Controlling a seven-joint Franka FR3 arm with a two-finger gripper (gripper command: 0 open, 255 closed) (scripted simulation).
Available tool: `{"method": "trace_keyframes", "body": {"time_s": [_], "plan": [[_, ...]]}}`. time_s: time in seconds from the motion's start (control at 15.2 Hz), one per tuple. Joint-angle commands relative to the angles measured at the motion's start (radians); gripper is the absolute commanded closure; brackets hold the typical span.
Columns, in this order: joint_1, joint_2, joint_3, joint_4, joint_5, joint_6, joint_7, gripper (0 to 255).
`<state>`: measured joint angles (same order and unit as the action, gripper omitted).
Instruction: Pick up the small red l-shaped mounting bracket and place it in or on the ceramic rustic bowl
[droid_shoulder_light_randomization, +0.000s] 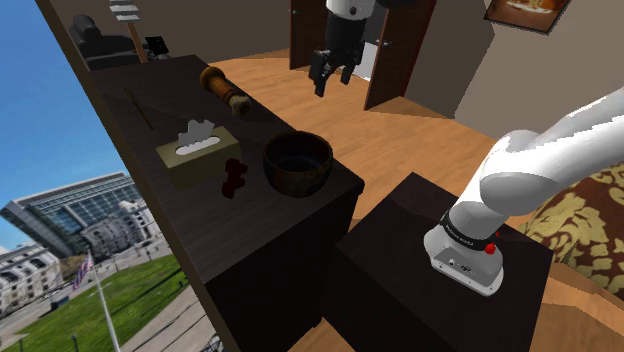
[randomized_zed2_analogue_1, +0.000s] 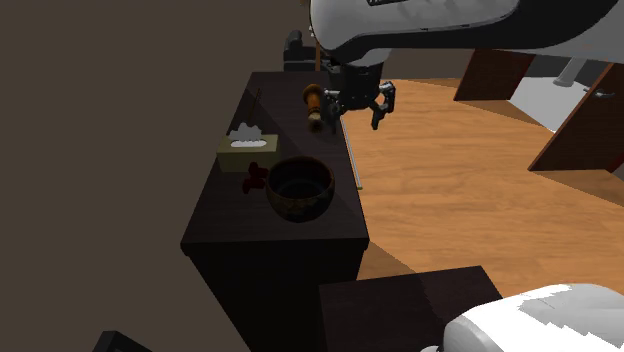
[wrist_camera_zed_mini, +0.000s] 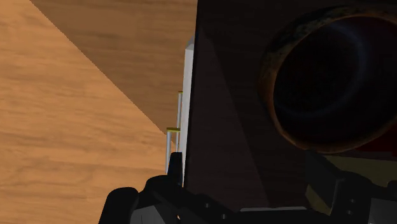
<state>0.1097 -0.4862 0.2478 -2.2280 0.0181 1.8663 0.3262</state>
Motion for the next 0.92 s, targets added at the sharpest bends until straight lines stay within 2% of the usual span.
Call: {"method": "trace_keyframes", "body": {"time_s": [0.0,0.46,0.86], "plan": [[0.009,0.056,0.034,0.032,0.006,0.014,0.037,0],[0.037,0.267,0.14,0.149,-0.009,0.073,0.16,0],[0.073,0.473,0.214,0.289,-0.067,0.099,0.276,0]]}}
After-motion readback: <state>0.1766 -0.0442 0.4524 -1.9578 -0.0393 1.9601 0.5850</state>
